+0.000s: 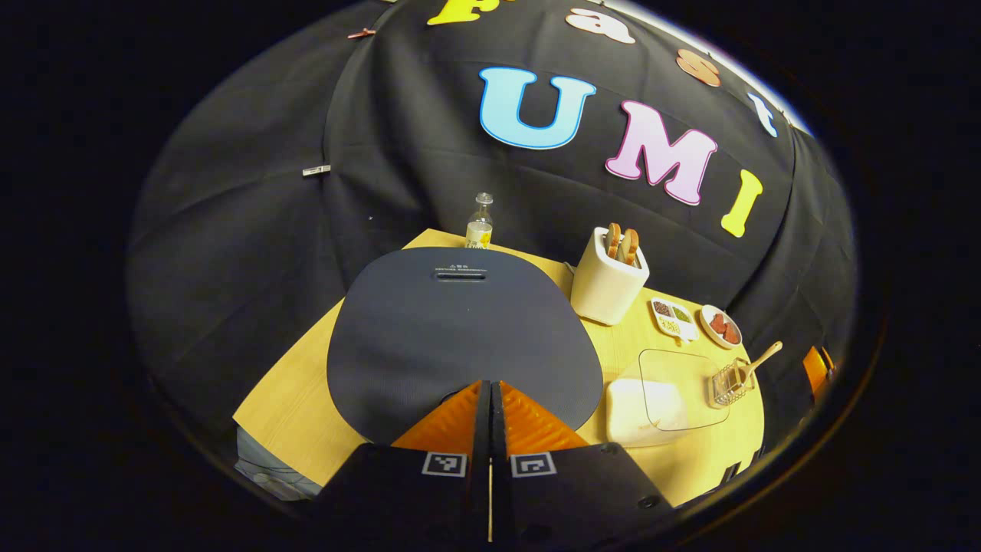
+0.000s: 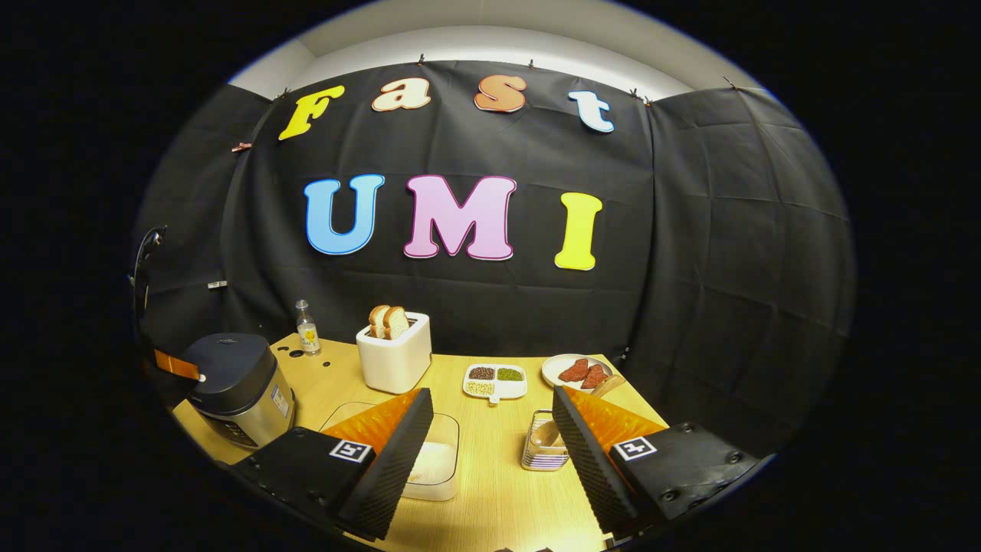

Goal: Close the left gripper, press the button to open the rice cooker; take a wooden spoon from the chopstick holder with the right hand, scoop a spoonful of rice and pour it into the rice cooker, then put the wooden spoon back into the chopstick holder.

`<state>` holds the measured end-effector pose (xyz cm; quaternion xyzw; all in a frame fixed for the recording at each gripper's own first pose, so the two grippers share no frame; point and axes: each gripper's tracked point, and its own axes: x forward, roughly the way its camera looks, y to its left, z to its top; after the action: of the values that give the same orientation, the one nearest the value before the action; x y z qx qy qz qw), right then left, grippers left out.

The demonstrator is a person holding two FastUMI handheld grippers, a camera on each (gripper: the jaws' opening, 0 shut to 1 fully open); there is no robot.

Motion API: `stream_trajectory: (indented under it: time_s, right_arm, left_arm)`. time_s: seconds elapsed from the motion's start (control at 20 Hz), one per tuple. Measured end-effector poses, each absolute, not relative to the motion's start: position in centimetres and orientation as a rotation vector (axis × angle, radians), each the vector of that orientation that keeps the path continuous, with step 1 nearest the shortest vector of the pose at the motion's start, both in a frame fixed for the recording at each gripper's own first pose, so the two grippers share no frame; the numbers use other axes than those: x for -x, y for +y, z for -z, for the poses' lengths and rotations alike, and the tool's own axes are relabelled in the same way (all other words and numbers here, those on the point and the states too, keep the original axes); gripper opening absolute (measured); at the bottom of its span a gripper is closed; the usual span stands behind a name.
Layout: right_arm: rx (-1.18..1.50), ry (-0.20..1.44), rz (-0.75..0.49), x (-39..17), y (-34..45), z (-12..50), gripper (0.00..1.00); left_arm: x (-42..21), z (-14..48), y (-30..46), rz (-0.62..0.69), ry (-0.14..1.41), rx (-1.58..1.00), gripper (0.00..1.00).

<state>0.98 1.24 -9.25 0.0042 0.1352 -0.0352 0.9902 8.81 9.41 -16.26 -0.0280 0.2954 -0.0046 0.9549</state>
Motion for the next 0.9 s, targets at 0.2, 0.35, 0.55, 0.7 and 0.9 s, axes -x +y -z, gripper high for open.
stream_trajectory:
  time_s: [0.2,0.35,0.55,0.7,0.9]
  right_arm:
    - [-0.042,0.296,0.045,-1.3,2.1,9.6,0.98]
    - [-0.062,0.314,0.021,-2.1,3.0,9.8,0.98]
    - [-0.059,0.315,-0.04,-2.9,4.9,9.5,0.98]
    - [-0.059,0.317,-0.076,-3.5,5.7,9.7,0.98]
    - [-0.077,0.36,-0.092,-4.0,5.7,10.8,0.98]
  left_arm:
    - [-8.2,12.4,9.3,-0.016,0.455,0.002,0.07]
    - [-8.1,4.1,8.7,-0.04,0.227,-0.119,0.08]
    - [-7.0,0.8,8.6,-0.079,0.143,-0.193,0.11]
    - [-5.5,0.9,8.2,-0.073,0.145,-0.162,0.63]
    - [-4.0,1.9,8.8,-0.095,0.153,-0.097,0.98]
